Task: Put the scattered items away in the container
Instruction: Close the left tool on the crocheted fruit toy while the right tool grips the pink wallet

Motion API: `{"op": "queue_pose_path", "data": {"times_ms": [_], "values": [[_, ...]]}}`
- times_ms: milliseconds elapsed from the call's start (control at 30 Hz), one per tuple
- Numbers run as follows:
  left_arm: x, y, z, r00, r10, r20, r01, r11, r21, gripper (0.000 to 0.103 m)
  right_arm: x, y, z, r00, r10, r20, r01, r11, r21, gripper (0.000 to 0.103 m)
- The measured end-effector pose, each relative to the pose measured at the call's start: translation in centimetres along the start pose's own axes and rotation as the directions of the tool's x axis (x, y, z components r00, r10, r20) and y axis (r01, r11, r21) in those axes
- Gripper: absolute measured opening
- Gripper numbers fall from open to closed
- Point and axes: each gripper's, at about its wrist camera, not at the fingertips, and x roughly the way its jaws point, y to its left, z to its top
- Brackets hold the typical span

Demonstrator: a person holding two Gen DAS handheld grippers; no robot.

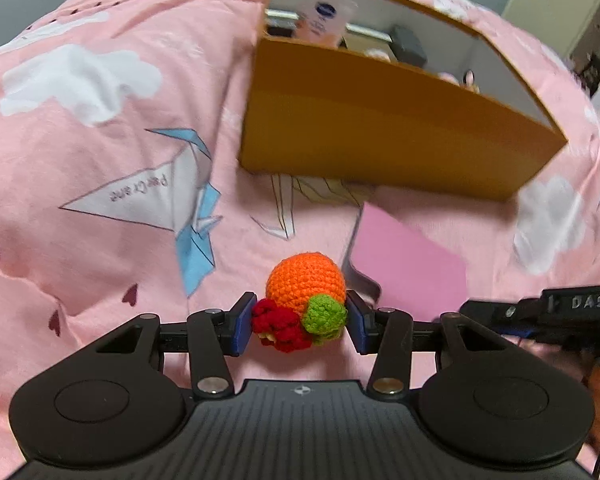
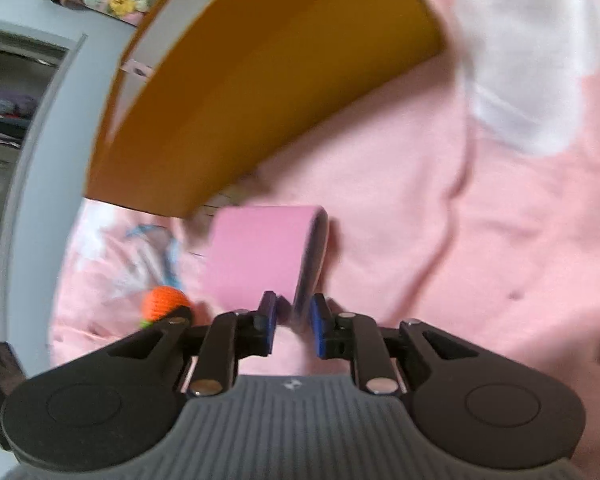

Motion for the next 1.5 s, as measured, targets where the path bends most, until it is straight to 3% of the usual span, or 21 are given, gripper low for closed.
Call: {"op": "queue_pose_path", "data": {"times_ms": [133, 233, 300, 433, 600, 900, 1000, 1133, 1300, 1400, 1500], "values": [[0.3, -0.5, -0.4, 0.999, 0.038, -0.037, -0.038, 0.999, 0.024, 0.054, -1.3, 1.5, 0.4, 0.997, -0.063, 0.038, 0.068, 0.987, -0.147, 0.024], [0.4, -0.7, -0.4, 0.998, 0.048, -0.05, -0.047, 0.998, 0.03, 0.054, -1.9, 3.1, 0.5, 0.994, -0.1, 0.048, 0.111, 0.937, -0.331, 0.03], [0.4, -0.6, -0.4, 0.997, 0.052, -0.056, -0.051, 0.998, 0.033, 0.054, -0.8, 5.2, 0.3, 0.99, -0.136, 0.046, 0.142, 0.878, -0.458, 0.037], [0.6, -0.3, -0.5, 0.996, 0.057, -0.074, -0.055, 0.998, 0.024, 0.054, 0.1, 7.7, -0.9, 0.976, -0.211, 0.049, 0.186, 0.7, -0.69, 0.043], [0.8, 0.4, -0.5, 0.995, 0.048, -0.084, -0.048, 0.999, 0.007, 0.054, 3.1, 10.0, -2.0, 0.959, -0.278, 0.056, 0.201, 0.526, -0.826, 0.046], [1.5, 1.4, -0.4, 0.995, 0.02, -0.102, -0.024, 0.999, -0.038, 0.055, 6.1, 11.3, -3.9, 0.933, -0.339, 0.124, 0.233, 0.302, -0.924, 0.067], [1.5, 1.7, -0.4, 0.995, 0.011, -0.101, -0.017, 0.999, -0.051, 0.055, 7.4, 11.2, -4.4, 0.921, -0.351, 0.169, 0.265, 0.245, -0.933, 0.07], [1.4, 1.7, -0.5, 0.995, 0.009, -0.097, -0.014, 0.998, -0.055, 0.055, 7.3, 11.2, -4.2, 0.916, -0.348, 0.197, 0.292, 0.245, -0.924, 0.065], [1.2, 1.5, -0.5, 0.996, 0.012, -0.087, -0.016, 0.999, -0.048, 0.055, 5.3, 11.8, -3.7, 0.929, -0.318, 0.187, 0.283, 0.29, -0.914, 0.045], [1.2, 1.5, -0.4, 0.997, 0.013, -0.08, -0.017, 0.999, -0.047, 0.055, 4.2, 12.2, -3.0, 0.933, -0.299, 0.2, 0.295, 0.319, -0.901, 0.036], [1.1, 1.4, -0.2, 0.997, 0.019, -0.072, -0.022, 0.999, -0.043, 0.054, 3.5, 12.4, -2.3, 0.93, -0.291, 0.223, 0.314, 0.32, -0.894, 0.032]]}}
